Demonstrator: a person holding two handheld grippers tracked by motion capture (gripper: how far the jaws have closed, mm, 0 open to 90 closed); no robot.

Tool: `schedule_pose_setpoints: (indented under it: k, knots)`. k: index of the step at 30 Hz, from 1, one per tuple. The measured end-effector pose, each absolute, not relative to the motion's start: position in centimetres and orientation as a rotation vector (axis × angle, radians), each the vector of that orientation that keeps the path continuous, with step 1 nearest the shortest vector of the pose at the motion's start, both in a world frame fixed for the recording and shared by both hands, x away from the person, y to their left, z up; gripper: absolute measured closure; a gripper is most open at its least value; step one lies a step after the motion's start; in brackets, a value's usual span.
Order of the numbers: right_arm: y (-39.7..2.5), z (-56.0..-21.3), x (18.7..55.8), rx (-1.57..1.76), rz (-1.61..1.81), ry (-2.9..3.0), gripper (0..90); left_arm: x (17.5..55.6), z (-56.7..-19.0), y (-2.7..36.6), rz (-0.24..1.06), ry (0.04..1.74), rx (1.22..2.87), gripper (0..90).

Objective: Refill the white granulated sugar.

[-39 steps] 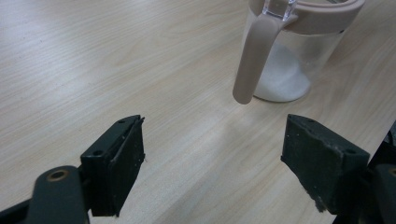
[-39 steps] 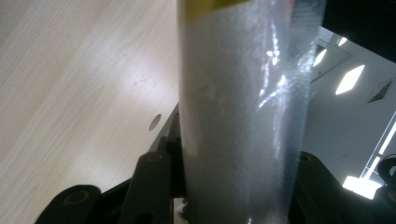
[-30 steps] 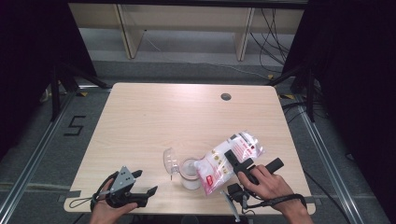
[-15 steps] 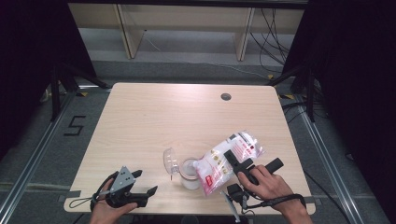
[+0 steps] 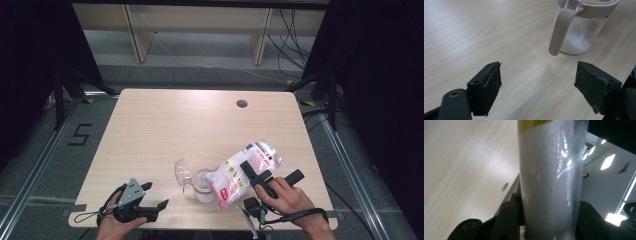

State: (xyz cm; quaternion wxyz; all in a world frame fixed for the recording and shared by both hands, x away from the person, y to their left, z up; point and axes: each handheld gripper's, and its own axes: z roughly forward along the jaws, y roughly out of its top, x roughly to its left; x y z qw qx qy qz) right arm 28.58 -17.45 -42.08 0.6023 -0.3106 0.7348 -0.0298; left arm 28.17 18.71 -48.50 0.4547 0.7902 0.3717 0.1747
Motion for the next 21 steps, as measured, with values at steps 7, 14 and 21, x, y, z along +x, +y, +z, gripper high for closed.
schedule_pose_setpoints:
  k: [7,14,21]
  knots:
    - [-17.44,-41.9,28.48,-0.727,-0.073,1.702,70.2,28.27,-48.44,18.85,0.445,0.896,1.972,20.4]
    - [-17.45,-41.75,28.47,-0.731,-0.076,1.701,70.3,28.27,-48.46,18.81,0.439,0.896,1.961,20.4]
    - [-17.42,-41.69,28.46,-0.734,-0.077,1.698,70.4,28.17,-48.47,18.76,0.426,0.919,1.952,20.4]
